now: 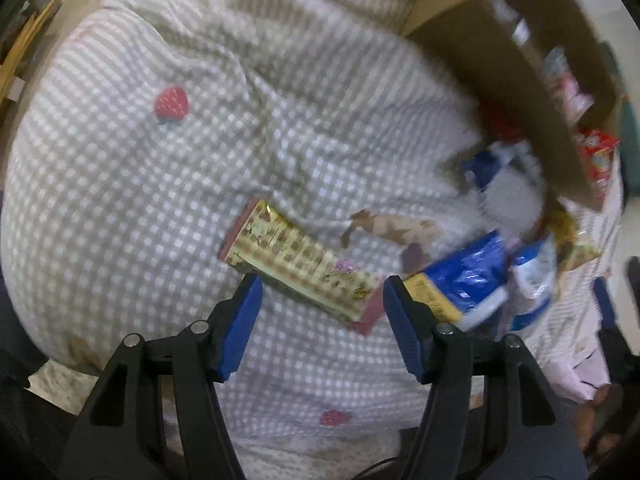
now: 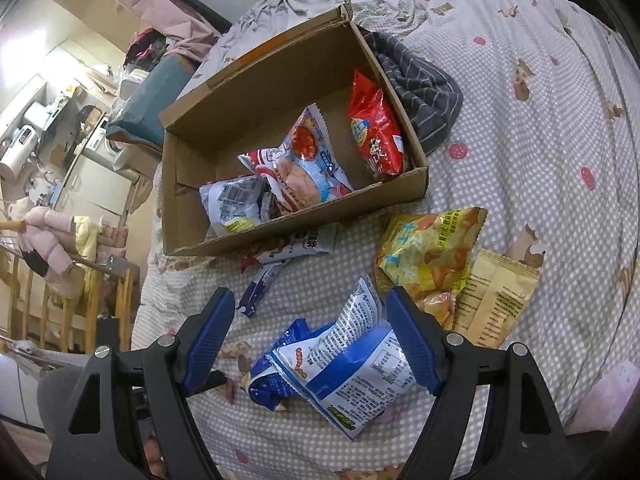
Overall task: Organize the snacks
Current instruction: 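Move both grippers back toward the remaining snacks on the duvet, then grasp the wafer bar with the left gripper while the right gripper grasps the blue-white bag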
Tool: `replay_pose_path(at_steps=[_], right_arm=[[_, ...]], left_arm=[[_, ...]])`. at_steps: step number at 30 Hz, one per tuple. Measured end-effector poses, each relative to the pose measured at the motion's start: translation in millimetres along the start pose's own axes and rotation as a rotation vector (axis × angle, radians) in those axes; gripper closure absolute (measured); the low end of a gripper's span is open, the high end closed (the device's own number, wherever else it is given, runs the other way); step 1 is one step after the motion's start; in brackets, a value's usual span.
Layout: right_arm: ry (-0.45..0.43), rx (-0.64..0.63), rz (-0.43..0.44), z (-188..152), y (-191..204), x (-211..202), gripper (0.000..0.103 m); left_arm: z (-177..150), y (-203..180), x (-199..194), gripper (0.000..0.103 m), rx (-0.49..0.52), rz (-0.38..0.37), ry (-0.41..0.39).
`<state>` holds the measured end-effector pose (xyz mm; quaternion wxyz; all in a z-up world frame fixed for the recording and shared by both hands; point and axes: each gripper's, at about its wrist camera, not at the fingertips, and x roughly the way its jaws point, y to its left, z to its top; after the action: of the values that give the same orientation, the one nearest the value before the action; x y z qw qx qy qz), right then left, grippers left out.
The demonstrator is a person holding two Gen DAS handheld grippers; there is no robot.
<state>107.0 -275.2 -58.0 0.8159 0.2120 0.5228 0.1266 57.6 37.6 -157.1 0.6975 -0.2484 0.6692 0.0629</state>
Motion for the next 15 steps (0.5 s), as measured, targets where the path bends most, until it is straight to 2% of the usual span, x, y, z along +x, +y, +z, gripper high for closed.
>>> replay_pose_path(at_steps=[1, 2, 5, 6, 9, 10, 12, 15], right_arm=[[0.0, 0.005, 0.001, -0.1, -0.7, 0.5, 0.022], [-0.001, 0.01, 0.001, 0.0, -1.9, 0.6, 0.022], [-0.002, 0.014, -0.001, 1.3, -2.8, 1.2, 0.022], [-0.002, 0.015, 0.0, 1.7, -2.4, 1.0, 0.022], [-0.003, 0.019, -0.001, 2.7, -4.1, 0.1, 0.022], [0.0, 0.024, 0.0, 2.6, -5.6, -0.4, 0.022], [0.013, 0.053, 0.012, 0.9, -12.5, -1.5, 0.022], [0.063, 0.137, 0.044, -5.0, -28.7, -0.3, 0.022]], left_arm=[[-2.1, 0.5, -4.8, 0.044, 0.005, 0.014, -0.037], [-2.1, 1.1, -2.7, 0.044, -0.001, 0.012, -0.033], [2.9, 2.6, 22.4, 0.044, -0.062, -0.02, 0.092], [1.8, 2.6, 27.6, 0.044, -0.082, -0.019, 0.112], [10.5, -1.4, 31.7, 0.044, -0.083, -0.015, 0.084], [15.4, -4.8, 26.0, 0.047, -0.061, -0.025, 0.041], [24.9, -16.8, 20.8, 0.064, 0.008, -0.003, -0.012], [27.7, -28.5, 23.7, 0.074, 0.088, 0.018, -0.009]])
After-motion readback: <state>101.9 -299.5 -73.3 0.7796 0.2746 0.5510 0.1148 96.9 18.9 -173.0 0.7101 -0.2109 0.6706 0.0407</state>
